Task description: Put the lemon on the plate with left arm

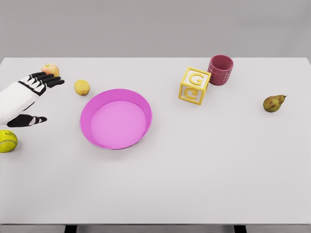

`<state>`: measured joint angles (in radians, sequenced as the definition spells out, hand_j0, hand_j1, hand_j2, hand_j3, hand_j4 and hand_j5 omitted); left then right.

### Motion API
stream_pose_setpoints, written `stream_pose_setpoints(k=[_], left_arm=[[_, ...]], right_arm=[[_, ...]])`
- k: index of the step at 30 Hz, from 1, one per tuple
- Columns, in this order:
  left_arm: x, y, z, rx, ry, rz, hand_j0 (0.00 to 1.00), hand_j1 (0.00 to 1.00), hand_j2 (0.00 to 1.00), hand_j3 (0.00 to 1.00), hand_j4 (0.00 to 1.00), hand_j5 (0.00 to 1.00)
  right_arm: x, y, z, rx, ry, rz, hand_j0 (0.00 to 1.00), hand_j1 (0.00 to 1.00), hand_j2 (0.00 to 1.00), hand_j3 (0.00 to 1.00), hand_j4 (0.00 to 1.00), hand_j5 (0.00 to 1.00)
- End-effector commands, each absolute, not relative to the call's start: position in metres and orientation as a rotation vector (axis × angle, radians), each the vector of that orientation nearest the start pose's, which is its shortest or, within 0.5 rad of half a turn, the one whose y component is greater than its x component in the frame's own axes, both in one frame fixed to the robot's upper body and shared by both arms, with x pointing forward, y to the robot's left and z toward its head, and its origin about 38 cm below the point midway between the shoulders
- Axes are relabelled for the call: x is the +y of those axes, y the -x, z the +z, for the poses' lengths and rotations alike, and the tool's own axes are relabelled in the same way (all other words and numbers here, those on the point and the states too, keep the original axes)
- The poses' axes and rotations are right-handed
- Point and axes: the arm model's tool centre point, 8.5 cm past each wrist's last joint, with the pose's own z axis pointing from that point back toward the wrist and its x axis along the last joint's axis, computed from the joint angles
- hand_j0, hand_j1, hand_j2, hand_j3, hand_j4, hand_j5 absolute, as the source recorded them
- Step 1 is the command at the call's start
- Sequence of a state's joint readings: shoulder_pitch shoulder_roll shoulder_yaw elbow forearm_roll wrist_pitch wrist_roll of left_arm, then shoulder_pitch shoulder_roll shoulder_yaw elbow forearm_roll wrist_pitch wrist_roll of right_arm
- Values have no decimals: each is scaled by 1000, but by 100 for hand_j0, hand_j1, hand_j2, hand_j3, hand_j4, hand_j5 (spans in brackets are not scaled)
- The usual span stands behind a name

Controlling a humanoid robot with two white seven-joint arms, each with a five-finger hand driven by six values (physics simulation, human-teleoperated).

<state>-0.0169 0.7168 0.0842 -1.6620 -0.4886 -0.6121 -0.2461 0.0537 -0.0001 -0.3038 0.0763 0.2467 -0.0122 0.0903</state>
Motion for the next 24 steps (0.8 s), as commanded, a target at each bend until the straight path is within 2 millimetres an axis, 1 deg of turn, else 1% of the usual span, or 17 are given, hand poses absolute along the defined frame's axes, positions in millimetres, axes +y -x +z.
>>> stream_pose_setpoints(k=[1, 7, 9, 11, 12, 13, 15, 17, 18, 19, 22, 24], left_arm=[[380, -349, 207, -1722, -701, -1556, 100, 100, 100, 100, 100, 100], [380, -350, 206, -1721, -697, -1553, 100, 100, 100, 100, 100, 100], [381, -357, 212, -1730, -715, -1548, 100, 100, 100, 100, 100, 100], [380, -378, 211, -1673, -681, -1590, 100, 100, 100, 100, 100, 100], [381, -393, 209, -1605, -652, -1634, 100, 100, 100, 100, 100, 100], [381, -408, 202, -1522, -600, -1676, 100, 100, 100, 100, 100, 100], [379, -429, 186, -1395, -502, -1724, 100, 100, 100, 100, 100, 100], [375, -446, 184, -1398, -484, -1697, 100, 100, 100, 100, 100, 100], [374, -459, 185, -1396, -474, -1675, 100, 100, 100, 100, 100, 100], [376, -469, 191, -1398, -481, -1659, 100, 100, 100, 100, 100, 100], [365, -488, 188, -1378, -473, -1655, 100, 100, 100, 100, 100, 100], [361, -495, 184, -1350, -479, -1663, 100, 100, 100, 100, 100, 100]], right_arm=[[-256, 58, -258, 110, -22, -67, 100, 100, 100, 100, 100, 100], [-256, 58, -258, 110, -22, -67, 100, 100, 100, 100, 100, 100], [-256, 58, -258, 110, -22, -67, 100, 100, 100, 100, 100, 100], [-256, 58, -258, 110, -22, -67, 100, 100, 100, 100, 100, 100], [-256, 58, -258, 110, -22, -67, 100, 100, 100, 100, 100, 100], [-256, 58, -258, 110, -22, -67, 100, 100, 100, 100, 100, 100], [-256, 58, -258, 110, -22, -69, 100, 100, 100, 100, 100, 100], [-256, 58, -258, 108, -22, -67, 100, 100, 100, 100, 100, 100], [-256, 58, -258, 110, -22, -67, 100, 100, 100, 100, 100, 100], [-256, 58, -258, 110, -22, -67, 100, 100, 100, 100, 100, 100], [-256, 58, -258, 110, -22, -67, 100, 100, 100, 100, 100, 100], [-256, 58, -258, 110, -22, -67, 100, 100, 100, 100, 100, 100]])
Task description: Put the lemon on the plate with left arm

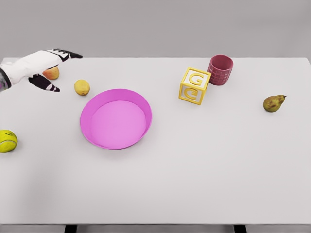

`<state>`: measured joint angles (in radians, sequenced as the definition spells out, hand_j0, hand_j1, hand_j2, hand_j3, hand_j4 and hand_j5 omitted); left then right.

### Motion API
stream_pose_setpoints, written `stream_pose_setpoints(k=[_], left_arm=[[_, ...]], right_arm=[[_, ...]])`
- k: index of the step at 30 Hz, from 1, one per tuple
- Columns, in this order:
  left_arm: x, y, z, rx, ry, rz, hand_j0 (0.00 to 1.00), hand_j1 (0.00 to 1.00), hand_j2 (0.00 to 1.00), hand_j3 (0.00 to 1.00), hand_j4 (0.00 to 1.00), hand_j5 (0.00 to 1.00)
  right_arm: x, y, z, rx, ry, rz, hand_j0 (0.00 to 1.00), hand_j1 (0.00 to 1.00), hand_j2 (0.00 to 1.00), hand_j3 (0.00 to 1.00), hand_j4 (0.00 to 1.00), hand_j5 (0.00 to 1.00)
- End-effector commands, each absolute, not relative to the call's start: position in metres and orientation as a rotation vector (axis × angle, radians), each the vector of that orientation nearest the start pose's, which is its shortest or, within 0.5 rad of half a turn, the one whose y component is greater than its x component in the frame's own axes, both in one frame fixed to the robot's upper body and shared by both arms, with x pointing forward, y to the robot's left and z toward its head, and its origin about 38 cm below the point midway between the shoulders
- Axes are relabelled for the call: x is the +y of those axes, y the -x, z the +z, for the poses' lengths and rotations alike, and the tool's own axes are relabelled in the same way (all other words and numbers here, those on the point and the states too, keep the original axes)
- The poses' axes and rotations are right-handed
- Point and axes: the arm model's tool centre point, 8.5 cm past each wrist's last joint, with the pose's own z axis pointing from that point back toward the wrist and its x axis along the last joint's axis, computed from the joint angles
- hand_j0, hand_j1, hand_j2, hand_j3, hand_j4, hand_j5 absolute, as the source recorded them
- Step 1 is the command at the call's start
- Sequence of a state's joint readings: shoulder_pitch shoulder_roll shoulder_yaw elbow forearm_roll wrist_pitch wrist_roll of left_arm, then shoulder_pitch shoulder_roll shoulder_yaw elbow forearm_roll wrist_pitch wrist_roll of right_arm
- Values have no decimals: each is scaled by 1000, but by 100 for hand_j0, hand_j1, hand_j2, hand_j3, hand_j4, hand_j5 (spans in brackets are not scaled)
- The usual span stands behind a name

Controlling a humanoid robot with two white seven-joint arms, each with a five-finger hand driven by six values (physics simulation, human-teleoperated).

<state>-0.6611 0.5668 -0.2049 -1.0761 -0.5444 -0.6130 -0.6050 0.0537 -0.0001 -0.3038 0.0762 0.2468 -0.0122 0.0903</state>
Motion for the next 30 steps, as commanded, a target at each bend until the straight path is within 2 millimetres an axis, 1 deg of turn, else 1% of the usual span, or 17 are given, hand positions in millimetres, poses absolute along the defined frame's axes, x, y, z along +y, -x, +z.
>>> stream_pose_setpoints(k=[1, 4, 7, 10, 16, 17, 20, 23, 25, 30], left_arm=[[360, -498, 183, -1340, -481, -1666, 100, 100, 100, 100, 100, 100], [356, -506, 179, -1302, -493, -1681, 100, 100, 100, 100, 100, 100], [355, -509, 181, -1295, -500, -1689, 100, 100, 100, 100, 100, 100], [354, -516, 179, -1264, -505, -1691, 100, 100, 100, 100, 100, 100], [341, -524, 182, -1224, -547, -1752, 100, 100, 100, 100, 100, 100], [334, -525, 179, -1224, -541, -1761, 100, 100, 100, 100, 100, 100], [329, -527, 177, -1199, -554, -1787, 100, 100, 100, 100, 100, 100], [328, -533, 172, -1168, -538, -1778, 100, 100, 100, 100, 100, 100], [331, -537, 166, -1134, -526, -1770, 100, 100, 100, 100, 100, 100], [342, -542, 160, -1094, -493, -1726, 100, 100, 100, 100, 100, 100]], right_arm=[[-256, 58, -258, 110, -22, -67, 100, 100, 100, 100, 100, 100], [-256, 58, -258, 108, -22, -67, 100, 100, 100, 100, 100, 100], [-256, 58, -258, 110, -22, -67, 100, 100, 100, 100, 100, 100], [-256, 58, -258, 110, -22, -67, 100, 100, 100, 100, 100, 100], [-256, 58, -258, 110, -22, -67, 100, 100, 100, 100, 100, 100], [-256, 58, -258, 110, -22, -67, 100, 100, 100, 100, 100, 100], [-256, 58, -258, 110, -22, -67, 100, 100, 100, 100, 100, 100], [-256, 58, -258, 110, -22, -67, 100, 100, 100, 100, 100, 100], [-256, 58, -258, 110, -22, -67, 100, 100, 100, 100, 100, 100], [-256, 58, -258, 110, -22, -67, 100, 100, 100, 100, 100, 100]])
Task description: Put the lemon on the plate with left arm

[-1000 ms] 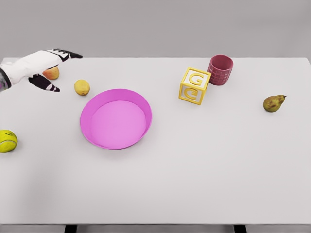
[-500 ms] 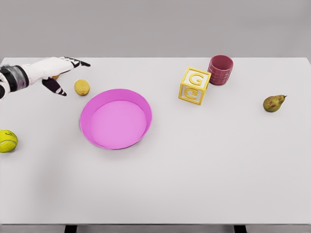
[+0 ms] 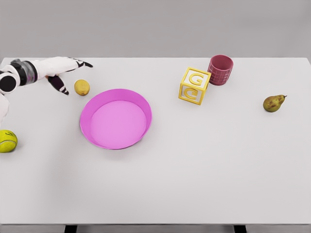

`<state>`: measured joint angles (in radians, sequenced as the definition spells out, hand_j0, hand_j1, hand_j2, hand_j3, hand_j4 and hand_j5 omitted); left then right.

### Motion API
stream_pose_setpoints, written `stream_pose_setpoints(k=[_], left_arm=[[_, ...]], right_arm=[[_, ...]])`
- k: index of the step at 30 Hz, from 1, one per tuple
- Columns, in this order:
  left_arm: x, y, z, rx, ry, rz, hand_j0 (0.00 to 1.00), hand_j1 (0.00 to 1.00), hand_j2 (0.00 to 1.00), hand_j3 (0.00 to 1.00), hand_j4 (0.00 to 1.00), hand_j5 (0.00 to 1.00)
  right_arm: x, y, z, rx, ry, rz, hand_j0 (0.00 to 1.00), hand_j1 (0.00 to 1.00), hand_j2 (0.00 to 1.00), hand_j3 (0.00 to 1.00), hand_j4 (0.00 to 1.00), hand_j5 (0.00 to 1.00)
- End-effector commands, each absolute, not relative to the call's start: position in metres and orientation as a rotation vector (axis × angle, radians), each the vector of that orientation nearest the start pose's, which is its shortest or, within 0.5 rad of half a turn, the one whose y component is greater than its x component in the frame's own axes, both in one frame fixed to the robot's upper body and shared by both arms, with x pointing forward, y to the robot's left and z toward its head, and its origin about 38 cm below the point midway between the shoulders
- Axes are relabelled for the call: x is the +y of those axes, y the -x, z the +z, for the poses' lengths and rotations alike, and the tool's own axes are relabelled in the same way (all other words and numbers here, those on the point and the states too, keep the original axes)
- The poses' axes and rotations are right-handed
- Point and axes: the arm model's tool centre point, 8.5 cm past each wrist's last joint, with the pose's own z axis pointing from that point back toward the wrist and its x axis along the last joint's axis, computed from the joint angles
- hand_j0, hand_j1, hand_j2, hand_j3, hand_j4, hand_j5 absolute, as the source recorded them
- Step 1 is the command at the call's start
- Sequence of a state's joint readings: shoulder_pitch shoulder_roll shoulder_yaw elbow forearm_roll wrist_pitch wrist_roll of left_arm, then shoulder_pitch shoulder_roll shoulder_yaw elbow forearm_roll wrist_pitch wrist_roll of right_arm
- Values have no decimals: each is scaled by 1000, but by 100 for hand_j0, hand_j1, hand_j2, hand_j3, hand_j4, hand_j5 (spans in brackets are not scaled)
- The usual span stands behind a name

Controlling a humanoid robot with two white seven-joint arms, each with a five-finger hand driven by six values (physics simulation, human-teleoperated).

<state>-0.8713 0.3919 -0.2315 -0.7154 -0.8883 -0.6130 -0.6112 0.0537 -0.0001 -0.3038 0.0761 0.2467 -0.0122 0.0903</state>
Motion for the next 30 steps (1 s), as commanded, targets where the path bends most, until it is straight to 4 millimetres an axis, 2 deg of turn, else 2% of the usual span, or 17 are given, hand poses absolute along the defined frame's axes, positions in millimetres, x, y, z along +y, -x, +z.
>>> stream_pose_setpoints(k=[1, 6, 13, 14, 18, 20, 21, 22, 30], left_arm=[[341, -544, 159, -1085, -483, -1725, 100, 100, 100, 100, 100, 100], [336, -545, 152, -1065, -460, -1733, 100, 100, 100, 100, 100, 100], [332, -546, 154, -1074, -460, -1739, 99, 99, 99, 99, 99, 99], [332, -547, 155, -1075, -461, -1739, 95, 95, 95, 95, 95, 95], [331, -547, 157, -1081, -463, -1738, 91, 91, 91, 91, 91, 91], [331, -548, 157, -1084, -464, -1738, 83, 83, 83, 83, 83, 83], [331, -548, 157, -1084, -464, -1738, 75, 75, 75, 75, 75, 75], [332, -547, 158, -1082, -465, -1737, 74, 74, 74, 74, 74, 74], [329, -547, 155, -1071, -460, -1754, 74, 74, 74, 74, 74, 74]], right_arm=[[-256, 58, -258, 110, -22, -67, 100, 100, 100, 100, 100, 100], [-256, 58, -258, 110, -22, -67, 100, 100, 100, 100, 100, 100], [-256, 58, -258, 110, -22, -67, 100, 100, 100, 100, 100, 100], [-256, 58, -258, 110, -22, -67, 100, 100, 100, 100, 100, 100], [-256, 58, -258, 110, -22, -67, 100, 100, 100, 100, 100, 100], [-256, 58, -258, 110, -22, -67, 100, 100, 100, 100, 100, 100], [-256, 58, -258, 110, -22, -67, 100, 100, 100, 100, 100, 100], [-256, 58, -258, 110, -22, -67, 100, 100, 100, 100, 100, 100], [-256, 58, -258, 110, -22, -69, 100, 100, 100, 100, 100, 100]])
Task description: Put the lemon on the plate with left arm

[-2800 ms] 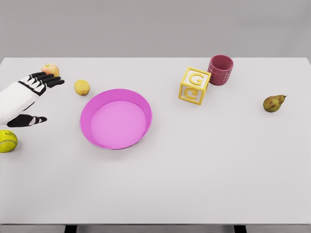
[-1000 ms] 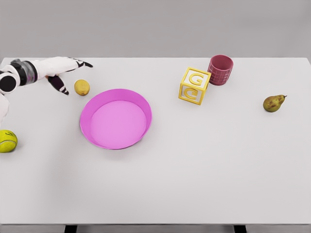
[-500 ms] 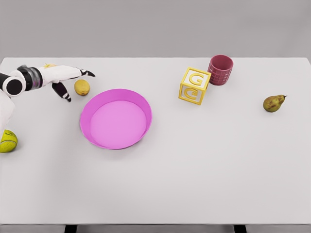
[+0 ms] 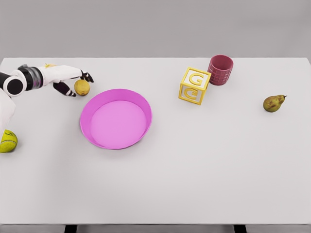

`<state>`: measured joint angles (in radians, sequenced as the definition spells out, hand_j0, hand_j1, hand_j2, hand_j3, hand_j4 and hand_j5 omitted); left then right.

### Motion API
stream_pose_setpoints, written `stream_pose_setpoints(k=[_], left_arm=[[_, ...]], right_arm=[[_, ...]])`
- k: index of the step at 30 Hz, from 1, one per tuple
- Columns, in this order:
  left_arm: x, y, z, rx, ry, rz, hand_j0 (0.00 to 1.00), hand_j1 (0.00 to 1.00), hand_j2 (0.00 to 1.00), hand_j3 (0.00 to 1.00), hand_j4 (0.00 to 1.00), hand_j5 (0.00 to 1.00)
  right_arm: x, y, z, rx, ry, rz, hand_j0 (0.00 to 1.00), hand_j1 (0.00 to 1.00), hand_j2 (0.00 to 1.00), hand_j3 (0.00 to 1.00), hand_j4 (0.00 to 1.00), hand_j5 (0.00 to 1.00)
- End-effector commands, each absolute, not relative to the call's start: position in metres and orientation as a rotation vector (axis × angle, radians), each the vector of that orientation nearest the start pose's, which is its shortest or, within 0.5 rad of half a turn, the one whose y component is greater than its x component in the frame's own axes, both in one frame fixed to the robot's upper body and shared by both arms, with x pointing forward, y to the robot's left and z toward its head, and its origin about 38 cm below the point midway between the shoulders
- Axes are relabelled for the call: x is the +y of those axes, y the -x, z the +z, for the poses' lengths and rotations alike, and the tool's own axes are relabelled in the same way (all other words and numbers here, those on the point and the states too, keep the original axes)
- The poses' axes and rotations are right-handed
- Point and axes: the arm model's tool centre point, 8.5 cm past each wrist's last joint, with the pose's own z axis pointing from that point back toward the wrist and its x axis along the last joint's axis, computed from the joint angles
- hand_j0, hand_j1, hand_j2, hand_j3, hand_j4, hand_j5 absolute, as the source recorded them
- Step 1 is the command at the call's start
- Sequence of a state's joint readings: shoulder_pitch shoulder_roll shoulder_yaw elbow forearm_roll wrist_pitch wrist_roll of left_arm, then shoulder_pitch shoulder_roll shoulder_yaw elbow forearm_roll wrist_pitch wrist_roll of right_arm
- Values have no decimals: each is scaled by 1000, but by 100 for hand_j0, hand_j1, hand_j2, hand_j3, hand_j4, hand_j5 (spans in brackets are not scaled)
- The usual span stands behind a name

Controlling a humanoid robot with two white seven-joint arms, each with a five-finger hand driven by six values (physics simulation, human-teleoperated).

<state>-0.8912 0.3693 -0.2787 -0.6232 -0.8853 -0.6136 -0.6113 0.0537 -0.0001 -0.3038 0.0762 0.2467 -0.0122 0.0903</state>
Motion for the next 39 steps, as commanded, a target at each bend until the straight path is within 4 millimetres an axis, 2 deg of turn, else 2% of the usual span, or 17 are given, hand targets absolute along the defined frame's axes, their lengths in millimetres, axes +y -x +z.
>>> stream_pose_setpoints(k=[1, 7, 15, 19, 29, 36, 39], left_arm=[[328, -547, 154, -1070, -459, -1758, 74, 74, 74, 74, 74, 74], [326, -546, 152, -1062, -456, -1772, 74, 74, 74, 74, 74, 74], [325, -547, 155, -1072, -459, -1772, 46, 46, 46, 46, 46, 46], [326, -547, 161, -1087, -473, -1769, 39, 39, 39, 39, 39, 39], [309, -549, 190, -1210, -509, -1789, 39, 39, 39, 39, 39, 39], [297, -536, 195, -1301, -504, -1803, 39, 39, 39, 39, 39, 39], [298, -536, 196, -1303, -507, -1802, 39, 39, 39, 39, 39, 39]], right_arm=[[-256, 58, -258, 108, -22, -67, 100, 100, 100, 100, 100, 100], [-256, 58, -258, 110, -22, -67, 100, 100, 100, 100, 100, 100], [-256, 58, -258, 108, -22, -67, 100, 100, 100, 100, 100, 100], [-256, 58, -258, 110, -22, -67, 100, 100, 100, 100, 100, 100], [-256, 58, -258, 108, -22, -67, 100, 100, 100, 100, 100, 100], [-256, 58, -258, 110, -22, -67, 100, 100, 100, 100, 100, 100], [-256, 58, -258, 108, -22, -67, 100, 100, 100, 100, 100, 100]])
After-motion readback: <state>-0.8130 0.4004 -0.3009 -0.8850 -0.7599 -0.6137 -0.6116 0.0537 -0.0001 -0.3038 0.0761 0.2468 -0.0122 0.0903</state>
